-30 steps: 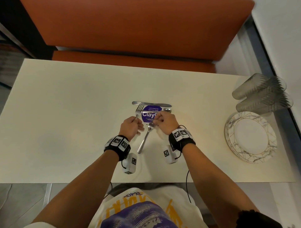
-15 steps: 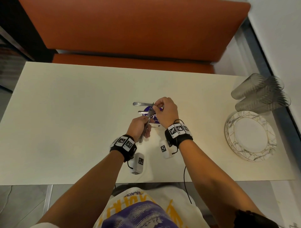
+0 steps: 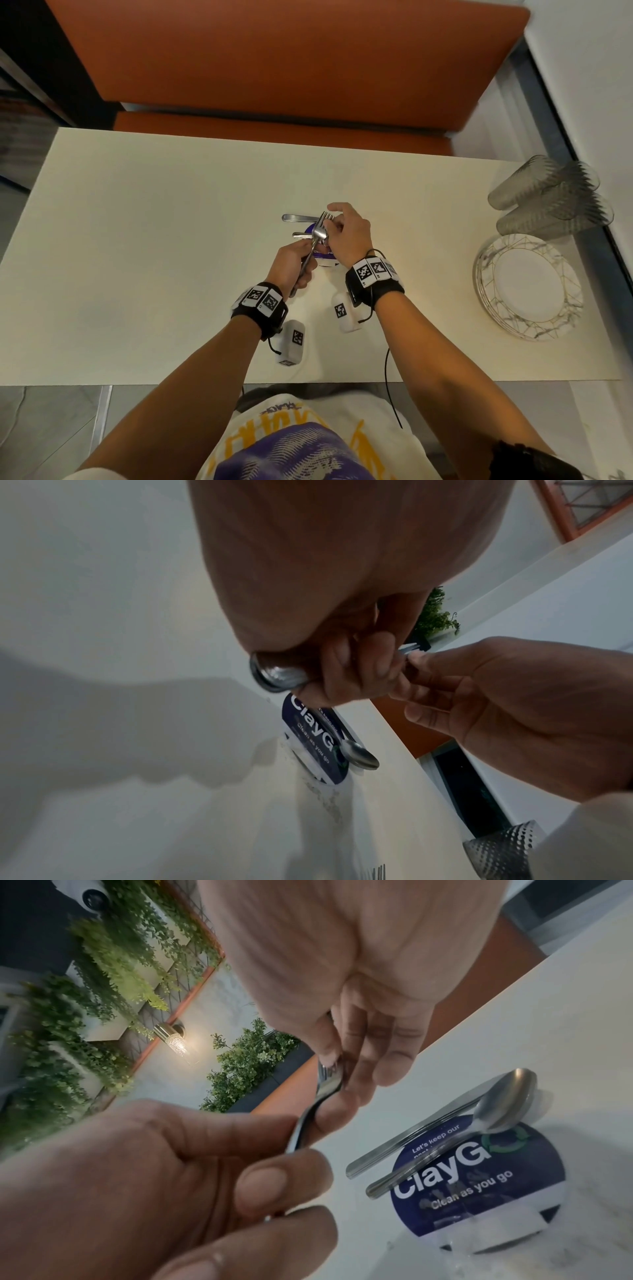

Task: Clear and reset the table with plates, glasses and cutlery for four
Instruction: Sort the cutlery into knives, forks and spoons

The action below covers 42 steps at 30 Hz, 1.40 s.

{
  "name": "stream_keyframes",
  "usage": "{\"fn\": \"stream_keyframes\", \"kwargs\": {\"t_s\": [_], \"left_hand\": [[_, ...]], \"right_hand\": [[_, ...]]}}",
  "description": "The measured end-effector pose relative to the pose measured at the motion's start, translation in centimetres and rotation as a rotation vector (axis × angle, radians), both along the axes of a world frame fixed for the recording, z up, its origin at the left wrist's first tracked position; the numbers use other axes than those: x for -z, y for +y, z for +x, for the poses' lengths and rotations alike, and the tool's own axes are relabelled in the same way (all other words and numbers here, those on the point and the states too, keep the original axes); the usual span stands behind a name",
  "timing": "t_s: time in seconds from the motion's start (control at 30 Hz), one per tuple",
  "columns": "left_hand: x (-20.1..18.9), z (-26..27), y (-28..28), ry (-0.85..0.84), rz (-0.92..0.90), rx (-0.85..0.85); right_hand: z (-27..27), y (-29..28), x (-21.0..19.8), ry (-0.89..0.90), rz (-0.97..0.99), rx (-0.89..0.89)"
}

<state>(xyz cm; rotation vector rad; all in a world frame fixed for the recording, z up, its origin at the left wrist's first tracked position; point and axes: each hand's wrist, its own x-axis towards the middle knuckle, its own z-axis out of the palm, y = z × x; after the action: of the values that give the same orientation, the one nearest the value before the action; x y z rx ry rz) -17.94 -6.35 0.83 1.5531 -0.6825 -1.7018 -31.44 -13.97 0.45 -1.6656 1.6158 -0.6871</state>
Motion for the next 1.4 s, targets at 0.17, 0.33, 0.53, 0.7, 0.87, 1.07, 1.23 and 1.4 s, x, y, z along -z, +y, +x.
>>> {"fn": "stream_keyframes", "kwargs": {"t_s": [0.17, 0.33, 0.53, 0.7, 0.87, 1.07, 1.23, 1.4], "left_hand": [[1.4, -0.2, -0.1, 0.035, -0.014, 0.022], [2.1, -1.0, 0.1, -0.063, -0.018, 0.094], [3.8, -1.9, -0.2, -0.297, 0.009, 0.139], [5.4, -2.5, -0.2, -0.339, 0.037, 0.187], [5.9, -3.3, -0.4, -0.362, 0.010, 0.216], [5.9, -4.0, -1.0, -0.304, 0.057, 0.195], [4.9, -3.8, -1.5, -0.284, 0.068, 0.173], [3.7, -3.7, -2.7, -0.260, 0.032, 0.185]], "right_hand": [[-0.3, -0.6, -0.3, 0.054, -0.044, -0.055], [-1.6, -0.7, -0.7, 0.036, -0.028, -0.032], [-6.4, -0.2, 0.8, -0.046, 0.144, 0.070], [-10.9, 1.0, 2.5, 0.131, 0.201, 0.112], [-12.8, 2.4, 4.2, 0.281, 0.266, 0.012], [-12.7, 3.1, 5.9, 0.509, 0.415, -0.204], [-12.1, 3.0, 5.3, 0.439, 0.378, -0.174], [-11.2, 1.2, 2.0, 0.229, 0.276, -0.099]]}}
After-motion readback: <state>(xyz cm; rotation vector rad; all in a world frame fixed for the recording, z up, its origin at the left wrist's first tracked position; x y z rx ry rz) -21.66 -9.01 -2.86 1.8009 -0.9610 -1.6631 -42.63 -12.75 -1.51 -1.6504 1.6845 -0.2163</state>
